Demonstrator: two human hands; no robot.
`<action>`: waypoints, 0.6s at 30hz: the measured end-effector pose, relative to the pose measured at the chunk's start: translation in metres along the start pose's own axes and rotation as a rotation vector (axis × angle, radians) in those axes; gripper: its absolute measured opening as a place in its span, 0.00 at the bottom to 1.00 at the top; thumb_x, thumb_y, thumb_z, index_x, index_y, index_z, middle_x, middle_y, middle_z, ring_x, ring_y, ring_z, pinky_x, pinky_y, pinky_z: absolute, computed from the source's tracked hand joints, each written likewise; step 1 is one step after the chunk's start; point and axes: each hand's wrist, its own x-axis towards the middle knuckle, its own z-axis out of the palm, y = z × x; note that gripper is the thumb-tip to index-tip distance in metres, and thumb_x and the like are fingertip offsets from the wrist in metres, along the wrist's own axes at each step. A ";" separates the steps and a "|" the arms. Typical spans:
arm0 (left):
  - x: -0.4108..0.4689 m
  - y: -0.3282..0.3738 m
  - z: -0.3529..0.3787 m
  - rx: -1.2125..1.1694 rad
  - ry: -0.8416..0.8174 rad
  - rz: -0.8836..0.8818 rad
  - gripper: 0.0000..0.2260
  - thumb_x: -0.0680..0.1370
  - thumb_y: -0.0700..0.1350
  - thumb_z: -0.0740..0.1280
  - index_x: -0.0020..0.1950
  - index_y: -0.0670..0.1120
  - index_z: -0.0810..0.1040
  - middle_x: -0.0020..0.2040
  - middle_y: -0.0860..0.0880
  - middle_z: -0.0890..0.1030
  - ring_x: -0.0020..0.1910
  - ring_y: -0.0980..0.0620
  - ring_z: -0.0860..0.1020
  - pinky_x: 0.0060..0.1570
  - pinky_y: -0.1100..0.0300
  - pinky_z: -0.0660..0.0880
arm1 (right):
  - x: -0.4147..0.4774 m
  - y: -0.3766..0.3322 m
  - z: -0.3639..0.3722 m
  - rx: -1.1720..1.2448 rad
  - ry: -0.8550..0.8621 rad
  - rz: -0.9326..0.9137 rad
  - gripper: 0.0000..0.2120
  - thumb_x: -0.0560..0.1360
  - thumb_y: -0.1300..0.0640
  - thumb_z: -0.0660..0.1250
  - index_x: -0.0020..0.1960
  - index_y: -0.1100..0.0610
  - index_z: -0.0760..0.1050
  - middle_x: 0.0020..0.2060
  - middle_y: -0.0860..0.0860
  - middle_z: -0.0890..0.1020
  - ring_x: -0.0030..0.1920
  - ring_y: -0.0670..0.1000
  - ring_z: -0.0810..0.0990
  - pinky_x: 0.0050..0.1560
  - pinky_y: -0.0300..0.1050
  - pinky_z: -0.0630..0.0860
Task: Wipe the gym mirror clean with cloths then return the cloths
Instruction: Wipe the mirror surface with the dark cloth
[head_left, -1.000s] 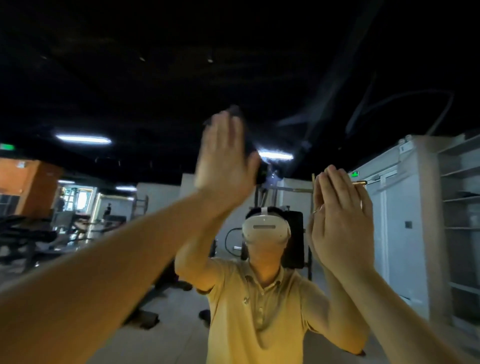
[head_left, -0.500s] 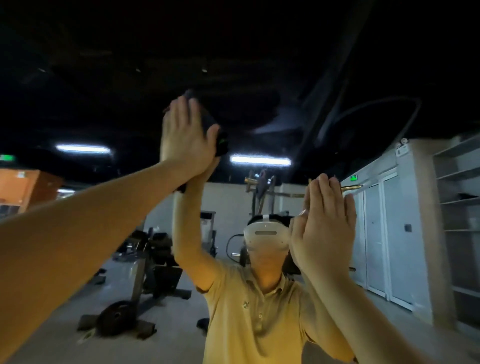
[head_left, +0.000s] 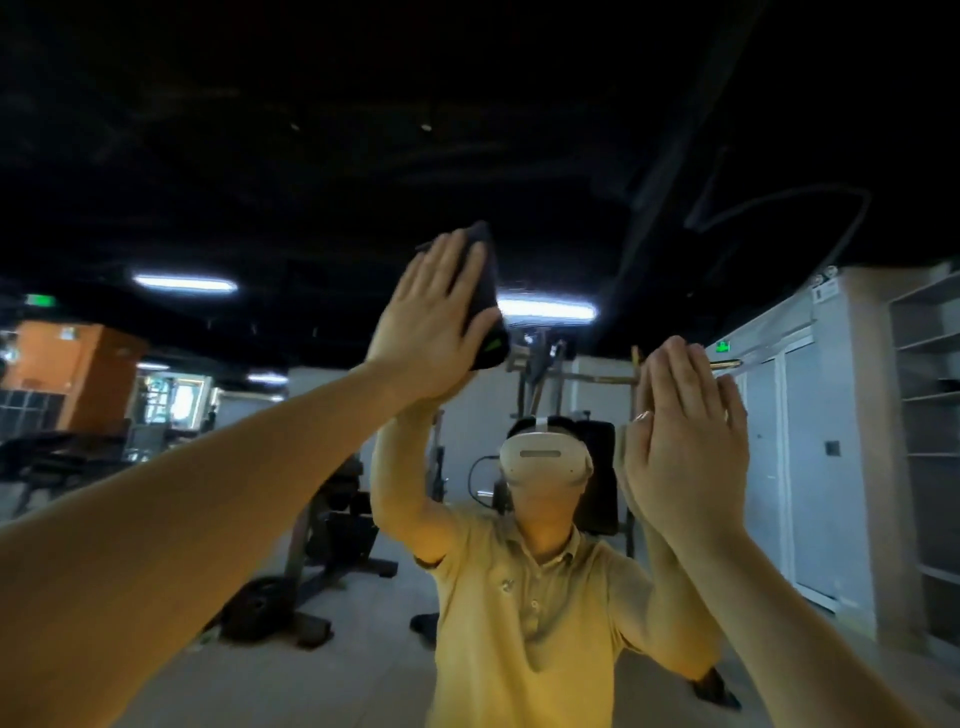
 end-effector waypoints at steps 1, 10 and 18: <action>-0.021 -0.025 0.001 0.013 0.000 -0.060 0.35 0.85 0.65 0.39 0.86 0.46 0.47 0.86 0.43 0.47 0.85 0.46 0.45 0.84 0.47 0.45 | 0.001 -0.006 -0.001 0.014 0.003 0.031 0.30 0.83 0.51 0.49 0.82 0.59 0.60 0.82 0.56 0.61 0.84 0.54 0.54 0.82 0.61 0.54; -0.130 -0.047 0.020 -0.094 0.038 -0.394 0.34 0.86 0.63 0.42 0.86 0.43 0.47 0.86 0.40 0.48 0.85 0.41 0.46 0.83 0.40 0.49 | -0.002 -0.025 -0.011 0.062 -0.010 0.103 0.30 0.82 0.54 0.49 0.82 0.62 0.58 0.83 0.58 0.59 0.84 0.56 0.52 0.82 0.62 0.52; -0.084 0.139 0.043 -0.113 0.008 0.188 0.30 0.87 0.56 0.47 0.86 0.43 0.48 0.86 0.41 0.46 0.85 0.44 0.42 0.84 0.45 0.44 | 0.003 -0.013 -0.024 0.045 -0.120 0.055 0.29 0.83 0.54 0.47 0.83 0.60 0.59 0.83 0.56 0.58 0.84 0.55 0.53 0.82 0.62 0.55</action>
